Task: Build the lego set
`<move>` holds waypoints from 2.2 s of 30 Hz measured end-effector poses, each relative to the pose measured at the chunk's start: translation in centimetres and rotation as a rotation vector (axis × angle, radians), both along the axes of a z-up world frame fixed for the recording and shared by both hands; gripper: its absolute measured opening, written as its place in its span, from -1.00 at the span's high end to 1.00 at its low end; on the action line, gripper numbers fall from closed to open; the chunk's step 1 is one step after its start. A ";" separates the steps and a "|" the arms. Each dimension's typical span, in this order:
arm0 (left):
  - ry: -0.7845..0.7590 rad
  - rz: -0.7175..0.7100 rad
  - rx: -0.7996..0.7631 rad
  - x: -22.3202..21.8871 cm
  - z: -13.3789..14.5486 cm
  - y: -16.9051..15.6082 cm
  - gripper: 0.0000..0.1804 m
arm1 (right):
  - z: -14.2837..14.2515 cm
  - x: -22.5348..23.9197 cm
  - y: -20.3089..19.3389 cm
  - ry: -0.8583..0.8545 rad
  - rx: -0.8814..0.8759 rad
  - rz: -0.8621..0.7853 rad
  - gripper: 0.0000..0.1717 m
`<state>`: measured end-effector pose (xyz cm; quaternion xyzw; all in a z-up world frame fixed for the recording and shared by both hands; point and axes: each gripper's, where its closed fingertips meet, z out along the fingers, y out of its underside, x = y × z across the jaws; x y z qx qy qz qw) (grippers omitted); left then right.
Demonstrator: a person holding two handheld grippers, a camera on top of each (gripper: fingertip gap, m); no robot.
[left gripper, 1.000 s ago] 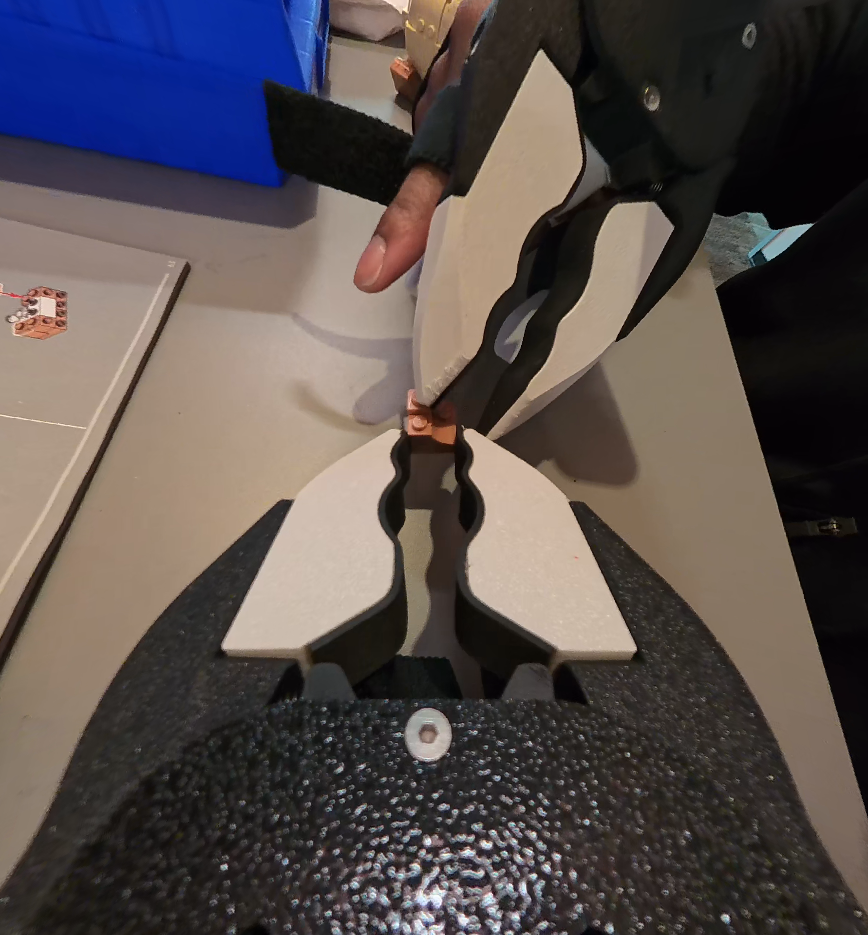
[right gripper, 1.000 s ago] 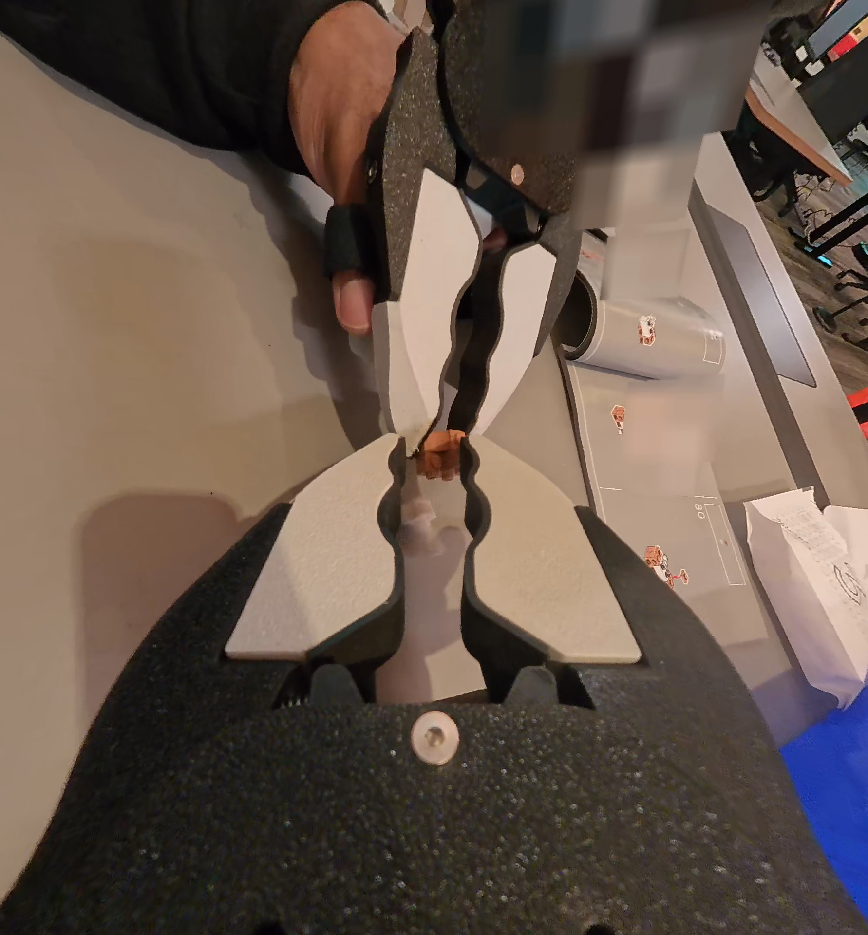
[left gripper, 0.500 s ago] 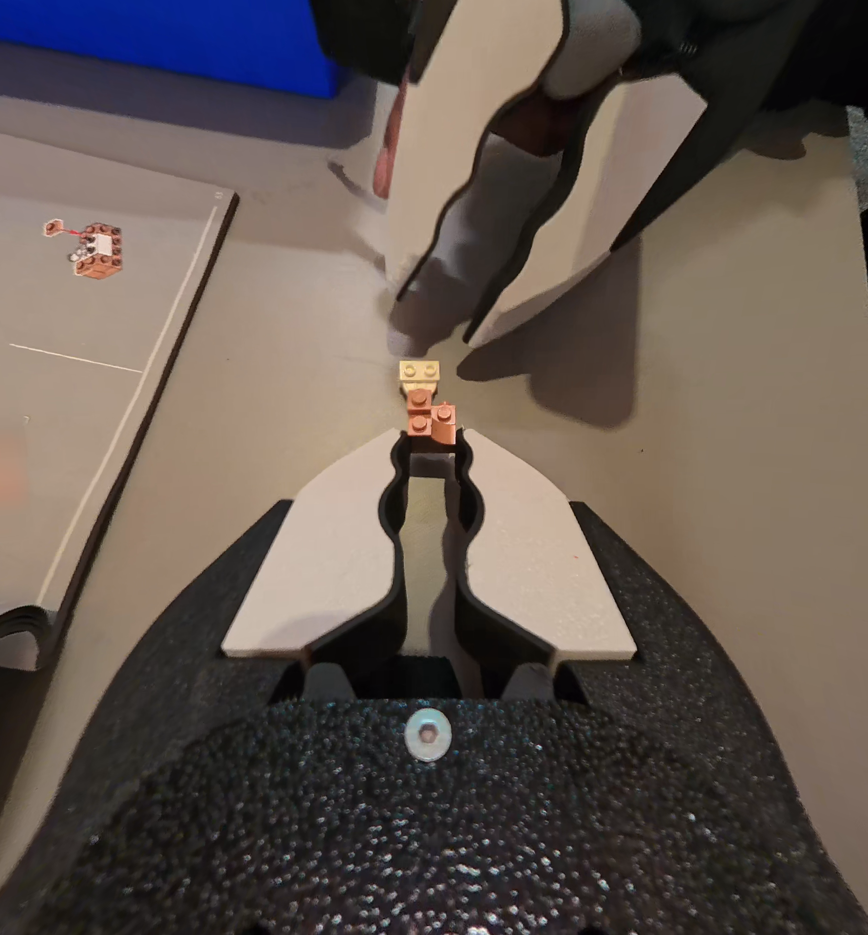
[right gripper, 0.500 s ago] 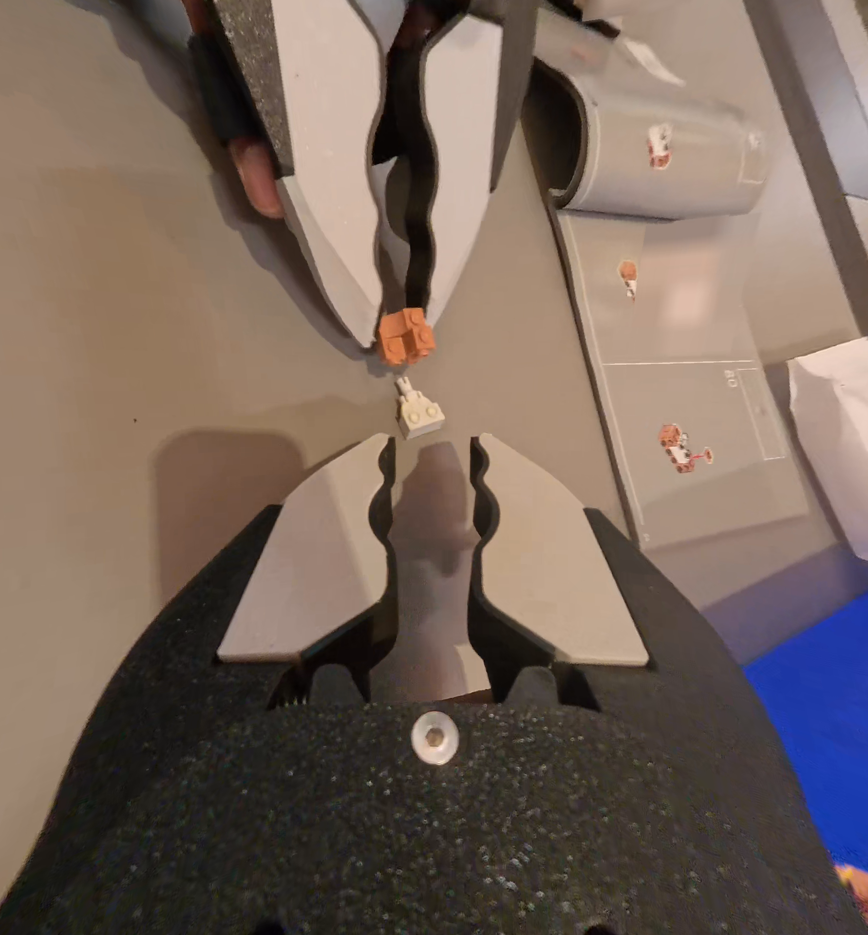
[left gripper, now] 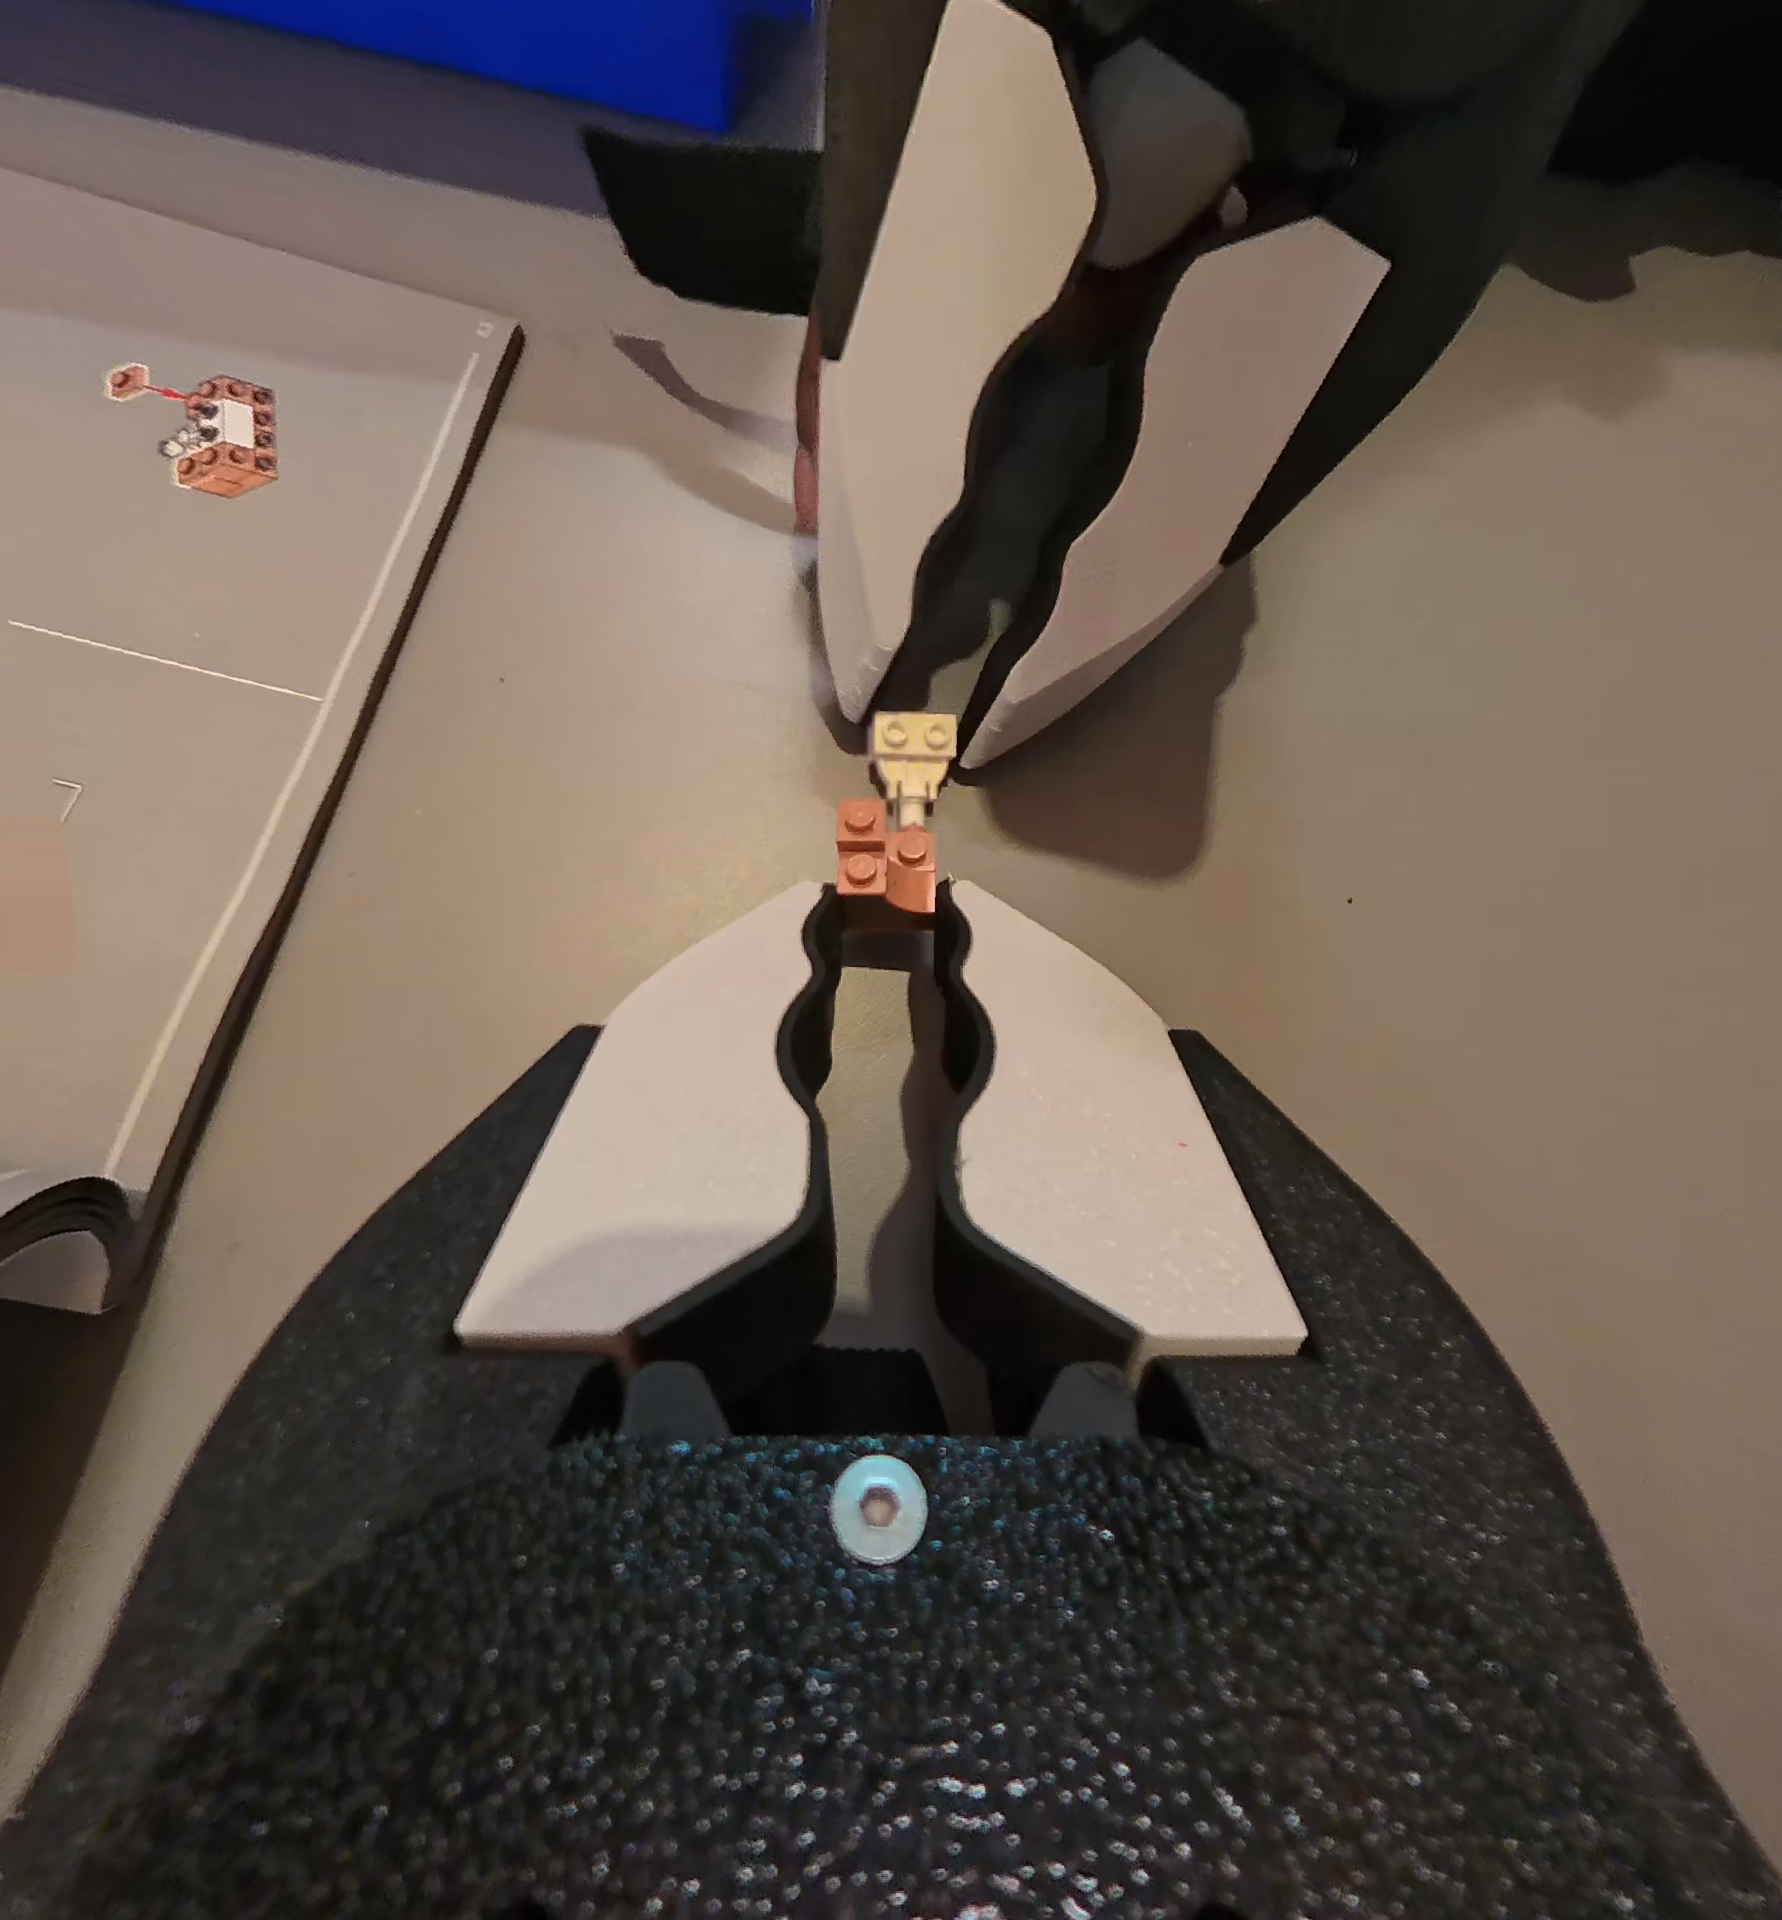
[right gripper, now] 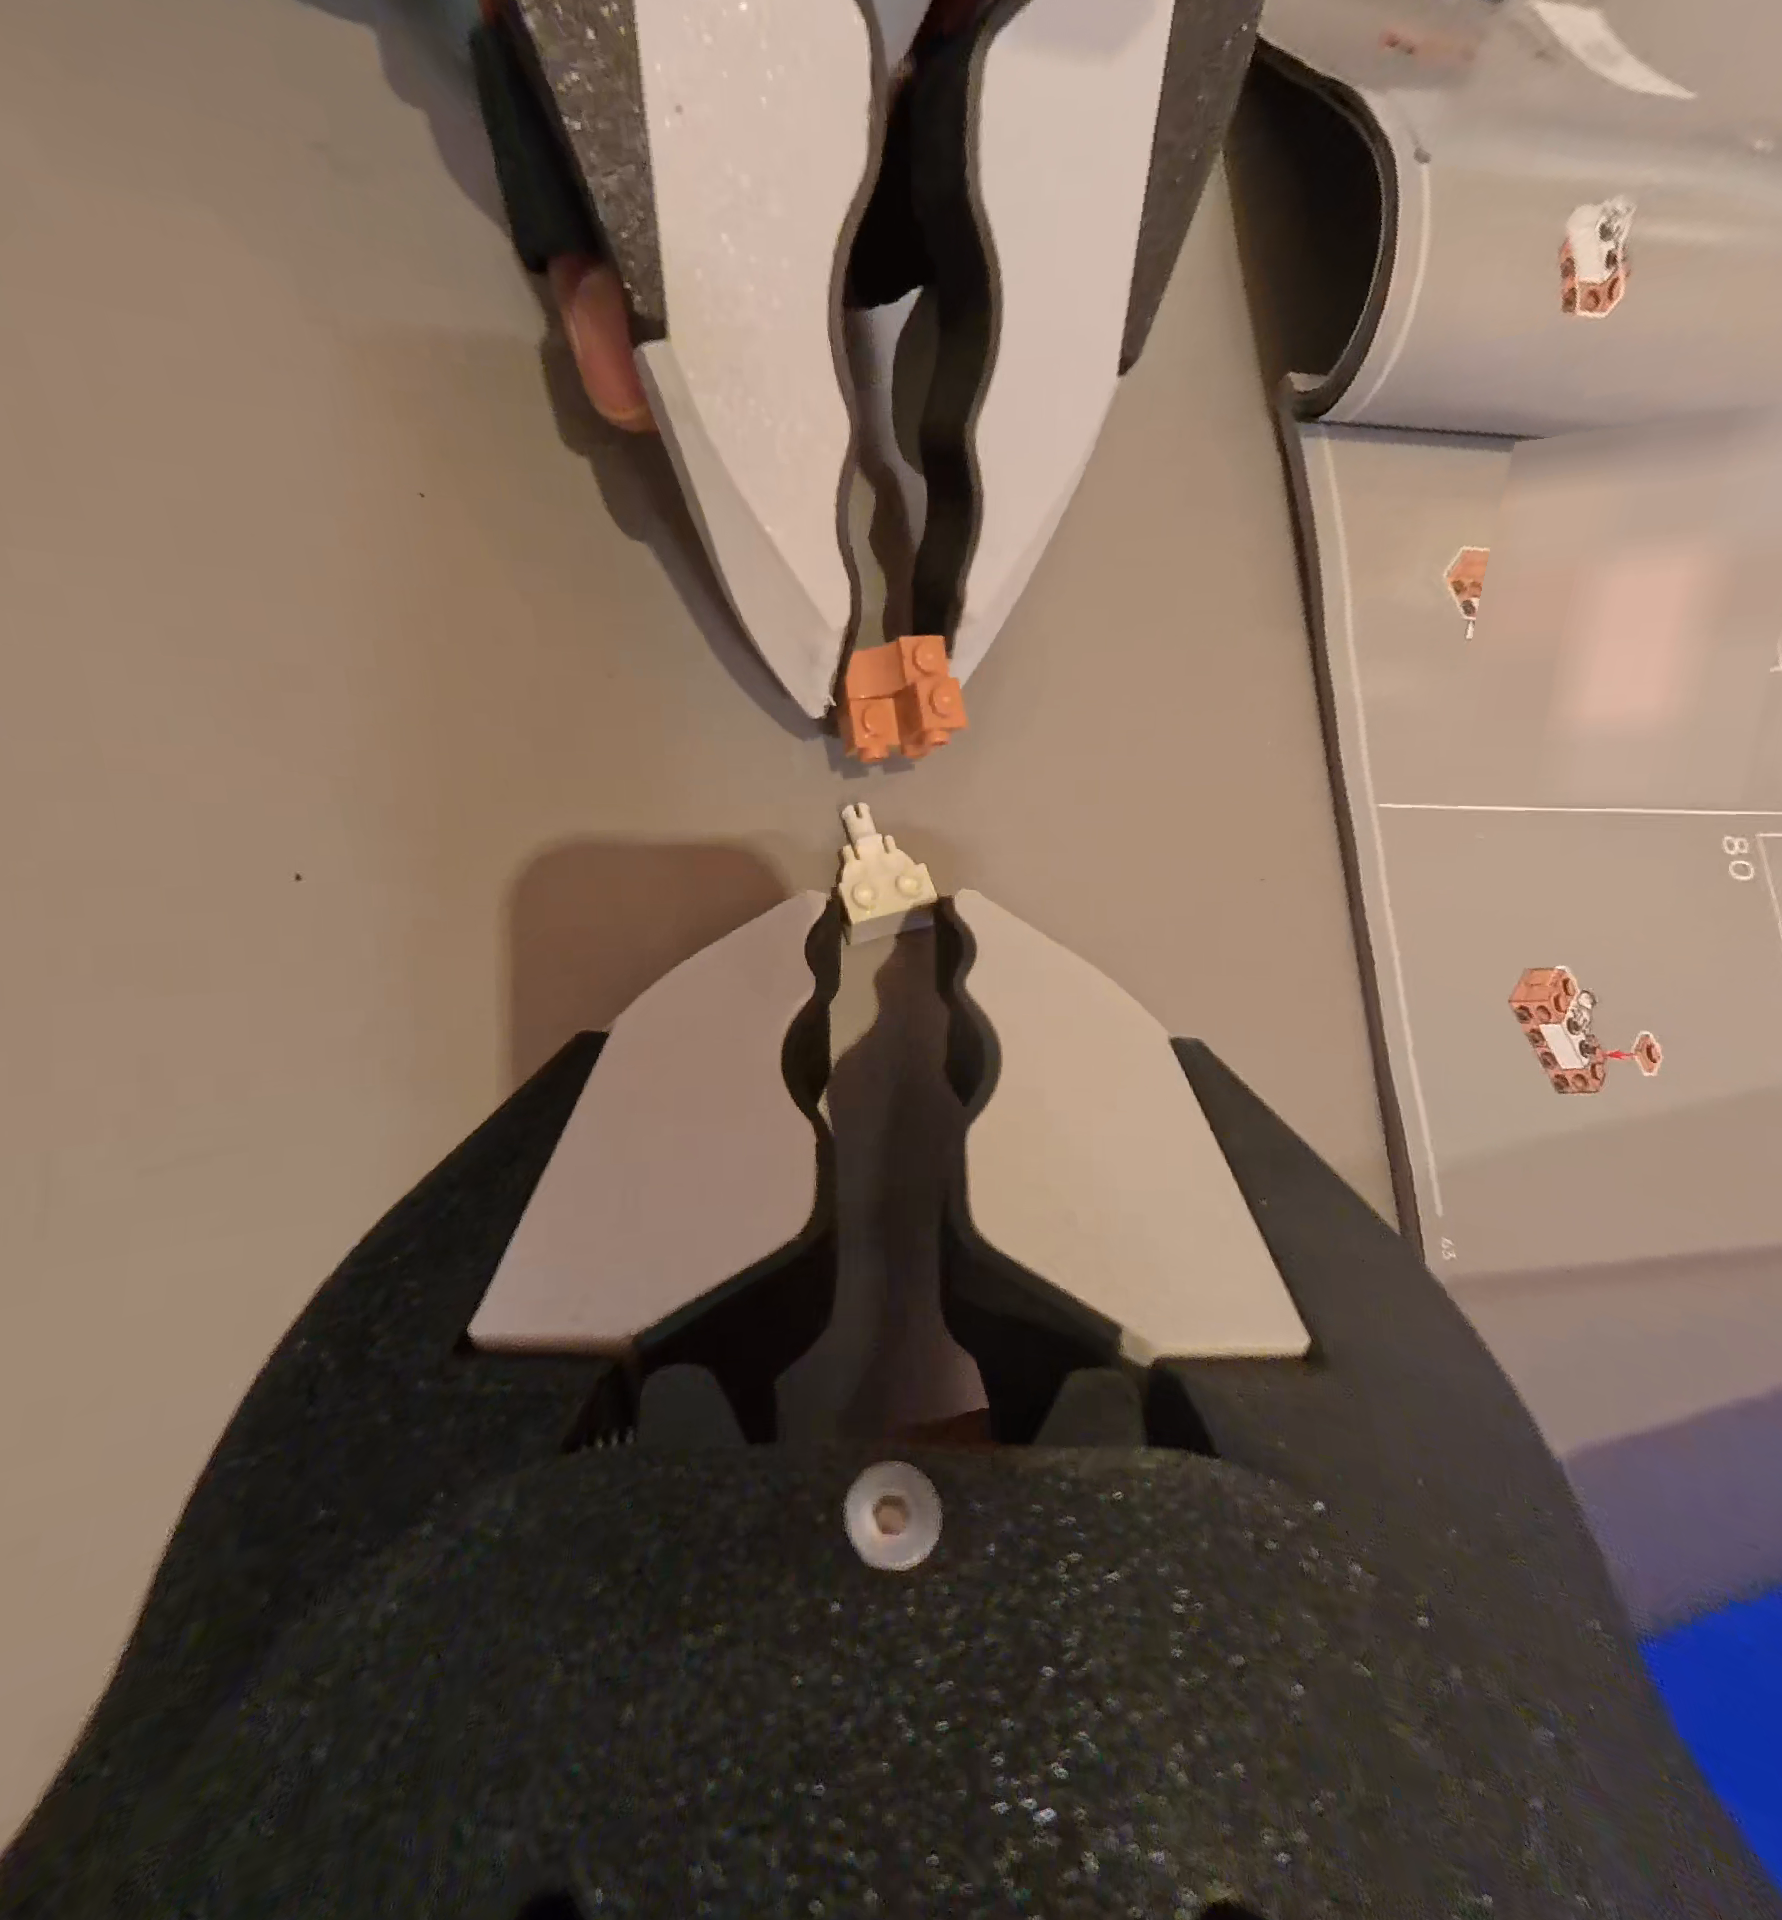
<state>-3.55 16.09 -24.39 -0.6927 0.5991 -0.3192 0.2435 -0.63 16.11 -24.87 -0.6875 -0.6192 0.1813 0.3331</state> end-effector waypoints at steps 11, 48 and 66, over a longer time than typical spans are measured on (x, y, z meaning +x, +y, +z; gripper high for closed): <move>-0.120 -0.030 -0.018 0.6 1.7 -0.3 0.82 | 4.4 -1.4 -1.4 0.313 -0.033 0.030 0.80; -0.150 -0.125 0.112 1.3 1.8 -1.1 0.82 | 3.2 -1.4 -1.6 0.265 0.024 0.006 0.78; 0.035 -0.102 0.116 0.5 -0.8 -0.9 0.82 | 1.2 -0.6 -1.9 0.097 0.045 0.012 0.65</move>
